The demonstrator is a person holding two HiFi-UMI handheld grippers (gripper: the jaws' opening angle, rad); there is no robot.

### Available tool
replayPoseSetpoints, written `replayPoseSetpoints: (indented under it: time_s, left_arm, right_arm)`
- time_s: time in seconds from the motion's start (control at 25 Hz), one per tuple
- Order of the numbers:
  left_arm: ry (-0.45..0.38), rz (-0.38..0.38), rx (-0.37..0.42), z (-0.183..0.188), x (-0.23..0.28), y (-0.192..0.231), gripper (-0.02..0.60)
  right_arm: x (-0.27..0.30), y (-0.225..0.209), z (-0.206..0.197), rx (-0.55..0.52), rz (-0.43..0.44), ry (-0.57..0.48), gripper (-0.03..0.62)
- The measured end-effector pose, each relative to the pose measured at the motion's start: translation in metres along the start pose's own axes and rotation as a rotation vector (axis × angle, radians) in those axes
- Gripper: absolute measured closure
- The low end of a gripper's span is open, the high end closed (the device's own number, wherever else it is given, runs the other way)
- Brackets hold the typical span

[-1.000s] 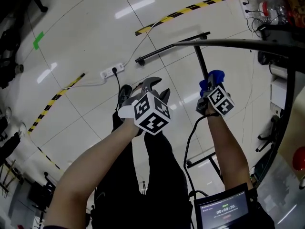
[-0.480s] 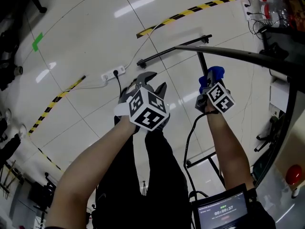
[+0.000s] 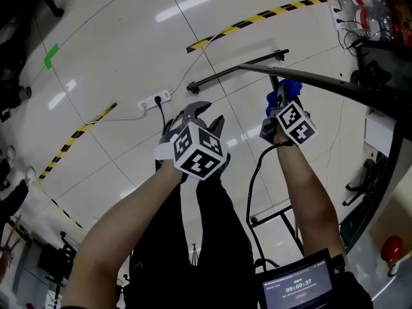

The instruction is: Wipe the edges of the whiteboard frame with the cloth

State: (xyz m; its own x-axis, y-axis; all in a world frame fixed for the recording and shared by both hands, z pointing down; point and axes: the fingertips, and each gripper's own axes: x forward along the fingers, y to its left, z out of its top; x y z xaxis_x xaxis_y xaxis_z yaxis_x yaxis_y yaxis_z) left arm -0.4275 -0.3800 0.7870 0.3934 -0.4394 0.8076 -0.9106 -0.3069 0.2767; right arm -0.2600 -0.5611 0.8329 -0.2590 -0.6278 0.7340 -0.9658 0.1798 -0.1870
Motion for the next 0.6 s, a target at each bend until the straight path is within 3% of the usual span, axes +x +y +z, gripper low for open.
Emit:
replayPoseSetpoints:
  time_s: [0.48,0.6]
  left_arm:
    - [0.023,-0.006,0.022,-0.002,0.004,-0.002,0.416]
    - [0.02,-0.017,0.032,0.002,0.002,-0.01,0.419]
  right_arm:
    - [0.006,0.031,0.012,0.203,0.089,-0.053,0.481]
    - [-0.001,0.049,0.002,0.16,0.138,-0.015,0.484]
